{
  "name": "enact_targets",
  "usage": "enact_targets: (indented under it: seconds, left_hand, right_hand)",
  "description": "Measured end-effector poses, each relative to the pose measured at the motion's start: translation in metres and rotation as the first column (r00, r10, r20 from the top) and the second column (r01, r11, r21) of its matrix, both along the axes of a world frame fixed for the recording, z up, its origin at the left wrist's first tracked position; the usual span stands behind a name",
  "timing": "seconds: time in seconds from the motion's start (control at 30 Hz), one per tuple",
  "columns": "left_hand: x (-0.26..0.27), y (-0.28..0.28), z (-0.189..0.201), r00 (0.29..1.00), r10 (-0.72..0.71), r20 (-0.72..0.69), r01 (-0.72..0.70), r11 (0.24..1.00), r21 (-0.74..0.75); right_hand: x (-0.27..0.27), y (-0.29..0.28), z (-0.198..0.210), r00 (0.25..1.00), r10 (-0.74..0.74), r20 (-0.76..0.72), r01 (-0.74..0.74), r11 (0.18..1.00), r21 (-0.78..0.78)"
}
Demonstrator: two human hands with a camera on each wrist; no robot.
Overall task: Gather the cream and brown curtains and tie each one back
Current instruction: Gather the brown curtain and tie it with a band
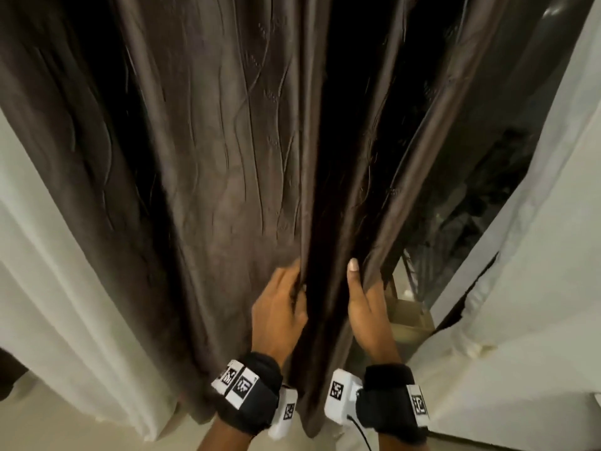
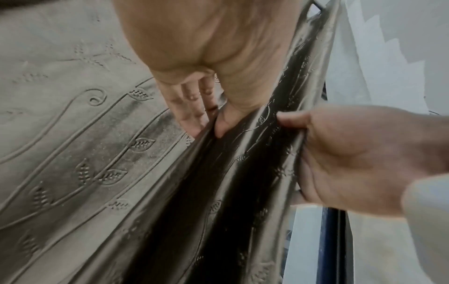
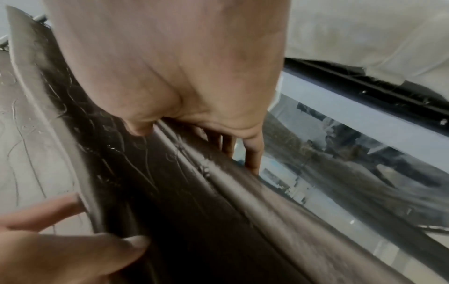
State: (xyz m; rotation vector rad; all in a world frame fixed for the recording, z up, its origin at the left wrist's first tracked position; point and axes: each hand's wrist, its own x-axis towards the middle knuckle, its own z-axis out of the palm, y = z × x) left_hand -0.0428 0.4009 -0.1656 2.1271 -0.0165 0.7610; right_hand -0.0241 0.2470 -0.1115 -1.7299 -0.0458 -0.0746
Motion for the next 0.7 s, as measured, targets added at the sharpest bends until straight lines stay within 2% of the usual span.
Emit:
enact_targets:
  seconds: [0.1, 0.2, 0.23, 0.27, 0.33, 0.4, 0.47, 0.53, 0.57, 0.63, 0.7]
  left_hand:
    - [-0.001, -0.009, 0.008, 0.998, -0.053, -0.025, 0.054, 0.998, 0.023]
    - [-0.003, -0.017, 0.014, 0.983, -0.168, -0.078, 0.169, 0.985, 0.014]
    - [-0.004, -0.014, 0.015, 0.984, -0.162, -0.078, 0.166, 0.985, 0.049]
    - [-0.005, -0.008, 0.014, 0.992, -0.117, -0.053, 0.122, 0.987, 0.106]
    - [-0.012, 0.006, 0.014, 0.995, 0.069, 0.077, -0.080, 0.986, 0.149]
    - [-0.021, 0.021, 0.018, 0.924, 0.327, 0.197, -0.337, 0.941, 0.017]
    - [-0.022, 0.037, 0.027, 0.836, 0.527, 0.149, -0.498, 0.845, -0.194]
    - [-0.017, 0.064, 0.024, 0.836, 0.548, 0.017, -0.520, 0.802, -0.292]
    - [-0.012, 0.077, 0.021, 0.863, 0.505, -0.022, -0.488, 0.819, -0.302]
    - [-0.007, 0.094, 0.023, 0.918, 0.394, -0.054, -0.390, 0.864, -0.320]
    - [-0.006, 0.099, 0.029, 0.915, 0.401, -0.040, -0.392, 0.863, -0.319]
  right_hand:
    - [0.005, 0.011, 0.008, 0.988, 0.153, 0.022, -0.153, 0.988, -0.020]
    - [0.018, 0.021, 0.006, 0.988, 0.150, 0.038, -0.148, 0.988, -0.046]
    - [0.022, 0.025, 0.002, 0.992, 0.125, 0.033, -0.122, 0.989, -0.082]
    - [0.025, 0.027, -0.002, 0.996, 0.092, 0.014, -0.090, 0.990, -0.112]
    - [0.029, 0.028, -0.005, 0.997, 0.027, -0.066, -0.035, 0.993, -0.115]
    - [0.031, 0.027, -0.007, 0.992, 0.005, -0.127, -0.022, 0.991, -0.132]
    - [0.029, 0.030, -0.008, 0.990, 0.032, -0.138, -0.057, 0.982, -0.181]
    - [0.025, 0.040, -0.012, 0.988, 0.081, -0.132, -0.108, 0.971, -0.212]
    - [0.023, 0.045, -0.013, 0.987, 0.098, -0.128, -0.125, 0.967, -0.222]
    - [0.017, 0.055, -0.004, 0.986, 0.114, -0.124, -0.139, 0.967, -0.212]
    - [0.012, 0.070, 0.008, 0.987, 0.110, -0.115, -0.131, 0.973, -0.191]
